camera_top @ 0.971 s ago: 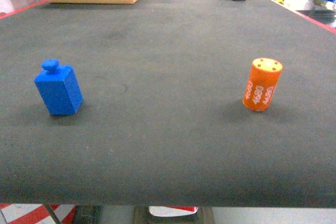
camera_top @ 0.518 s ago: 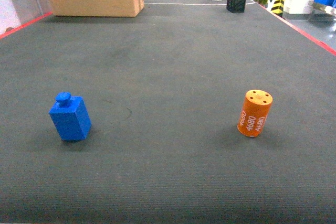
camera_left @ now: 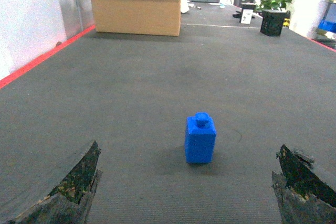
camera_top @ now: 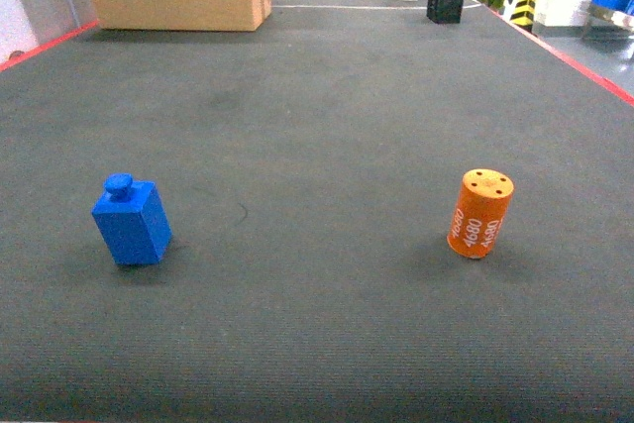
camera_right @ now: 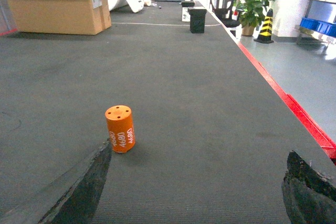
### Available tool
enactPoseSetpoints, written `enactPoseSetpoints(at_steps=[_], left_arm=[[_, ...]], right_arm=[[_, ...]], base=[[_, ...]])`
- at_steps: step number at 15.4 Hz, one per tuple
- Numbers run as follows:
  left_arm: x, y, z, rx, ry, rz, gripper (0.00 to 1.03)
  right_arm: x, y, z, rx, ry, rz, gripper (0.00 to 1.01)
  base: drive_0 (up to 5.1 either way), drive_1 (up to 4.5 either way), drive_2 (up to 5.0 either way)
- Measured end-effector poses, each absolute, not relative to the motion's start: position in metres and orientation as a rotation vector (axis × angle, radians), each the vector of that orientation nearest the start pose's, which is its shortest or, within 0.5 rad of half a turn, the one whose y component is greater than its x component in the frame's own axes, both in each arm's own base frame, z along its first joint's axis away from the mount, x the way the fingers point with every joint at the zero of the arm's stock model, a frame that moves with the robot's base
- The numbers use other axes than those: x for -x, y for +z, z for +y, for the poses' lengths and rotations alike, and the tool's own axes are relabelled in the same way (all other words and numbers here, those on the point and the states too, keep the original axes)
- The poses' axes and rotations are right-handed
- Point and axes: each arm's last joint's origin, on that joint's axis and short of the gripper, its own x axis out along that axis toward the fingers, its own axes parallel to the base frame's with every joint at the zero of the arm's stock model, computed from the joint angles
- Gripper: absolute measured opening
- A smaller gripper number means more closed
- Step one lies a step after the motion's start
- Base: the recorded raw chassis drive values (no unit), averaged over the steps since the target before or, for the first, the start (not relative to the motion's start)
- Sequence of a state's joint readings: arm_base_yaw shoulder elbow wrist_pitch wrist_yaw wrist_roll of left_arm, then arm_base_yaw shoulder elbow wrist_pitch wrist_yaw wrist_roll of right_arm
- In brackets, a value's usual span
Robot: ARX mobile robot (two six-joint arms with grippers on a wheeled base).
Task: Sort blue parts and orange caps into right shelf containers
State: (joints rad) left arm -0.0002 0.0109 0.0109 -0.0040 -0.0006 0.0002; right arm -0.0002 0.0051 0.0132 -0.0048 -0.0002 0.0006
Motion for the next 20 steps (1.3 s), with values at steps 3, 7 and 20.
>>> enactPoseSetpoints(at_steps=[3,7,20], left_arm=[[-0.0977,0.1660,0.0000,0.000,0.000,0.004,0.98],[-0.0977,0.1660,0.0000,0.000,0.000,0.004,0.98],[-0.0977,0.1660,0.0000,0.000,0.000,0.004,0.98]], right_arm=[[-0.0972,0.1671,0.0000,-0.001,0.000,-0.003,0.98],[-0.0972,0.1671,0.0000,-0.001,0.000,-0.003,0.98],[-0.0972,0.1671,0.0000,-0.001,0.000,-0.003,0.98]], base=[[0.0,0.00,0.0],[0.0,0.00,0.0],[0.0,0.00,0.0]])
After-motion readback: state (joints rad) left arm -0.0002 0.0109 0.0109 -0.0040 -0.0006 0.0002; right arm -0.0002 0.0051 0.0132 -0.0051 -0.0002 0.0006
